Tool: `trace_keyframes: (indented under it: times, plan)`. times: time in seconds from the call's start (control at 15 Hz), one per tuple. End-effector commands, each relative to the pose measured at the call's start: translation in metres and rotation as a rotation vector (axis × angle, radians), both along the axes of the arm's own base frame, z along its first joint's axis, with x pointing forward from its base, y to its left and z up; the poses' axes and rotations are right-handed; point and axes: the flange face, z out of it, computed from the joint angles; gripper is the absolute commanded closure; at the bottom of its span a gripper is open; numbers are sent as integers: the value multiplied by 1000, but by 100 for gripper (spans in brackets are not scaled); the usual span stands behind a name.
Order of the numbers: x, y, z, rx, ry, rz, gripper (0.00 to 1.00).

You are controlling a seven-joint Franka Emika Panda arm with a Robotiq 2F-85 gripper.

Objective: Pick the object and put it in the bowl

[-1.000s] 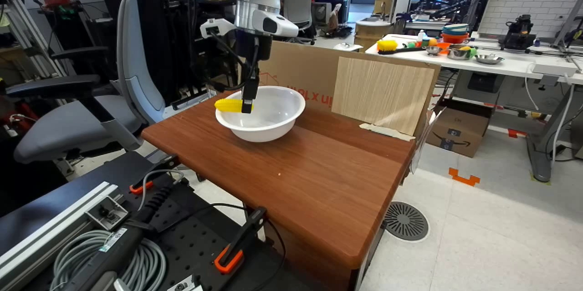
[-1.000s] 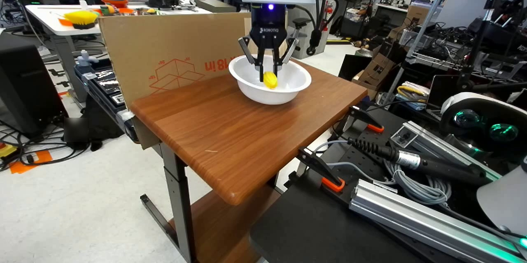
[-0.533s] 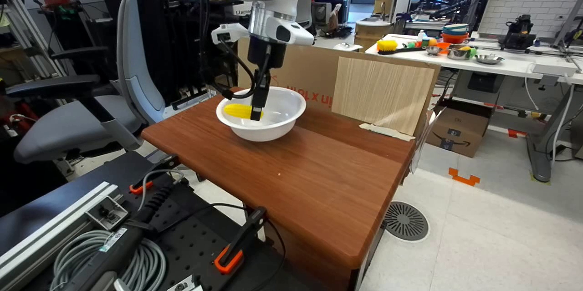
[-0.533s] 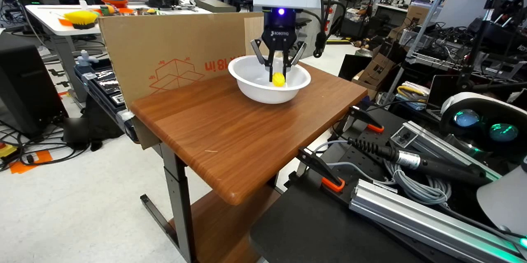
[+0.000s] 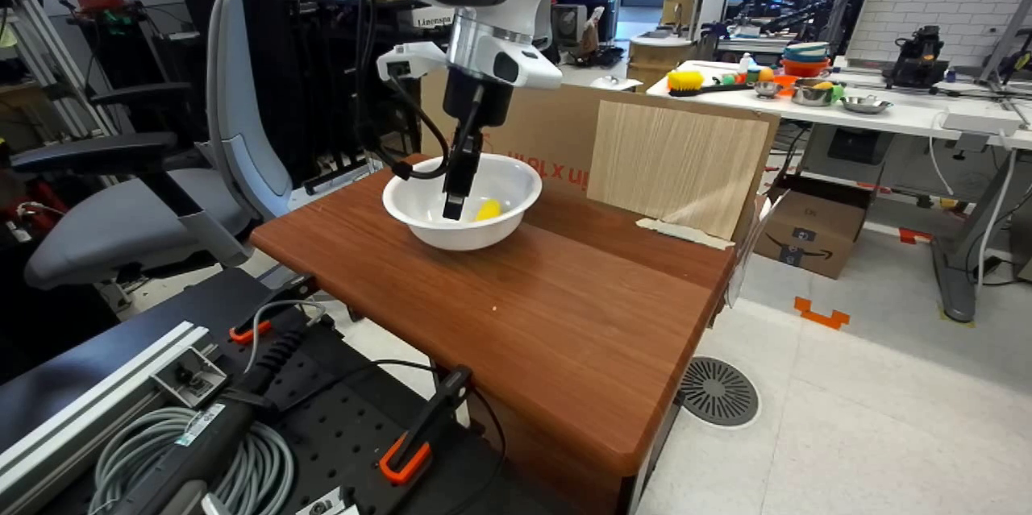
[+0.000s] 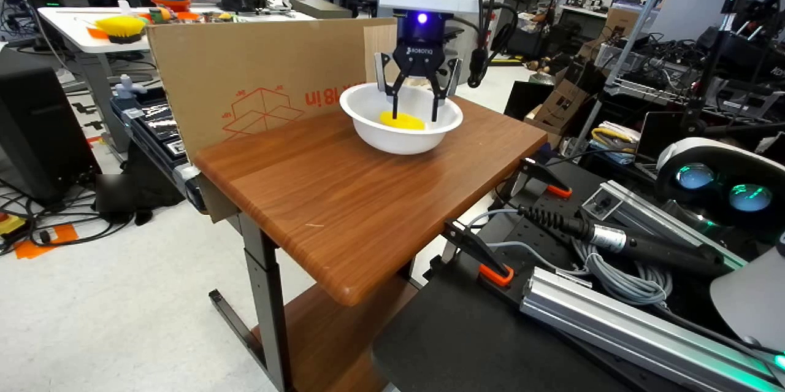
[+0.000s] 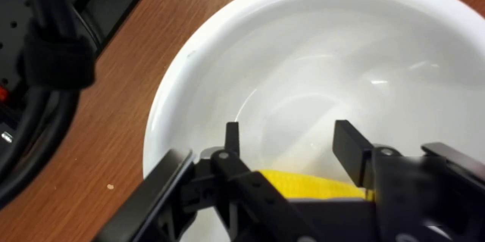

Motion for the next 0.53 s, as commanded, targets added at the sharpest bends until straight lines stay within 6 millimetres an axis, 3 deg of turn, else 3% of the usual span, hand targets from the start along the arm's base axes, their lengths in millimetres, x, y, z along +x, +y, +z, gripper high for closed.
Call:
trace_keyframes:
  times: [0.0, 0.2, 0.27, 0.47]
  plan:
    - [-8, 15, 31, 52, -35, 11, 0]
    - [-21, 36, 70, 118, -38, 66, 0]
    - [-3, 27, 39, 70, -21, 45, 0]
    - [-12, 37, 67, 88, -39, 64, 0]
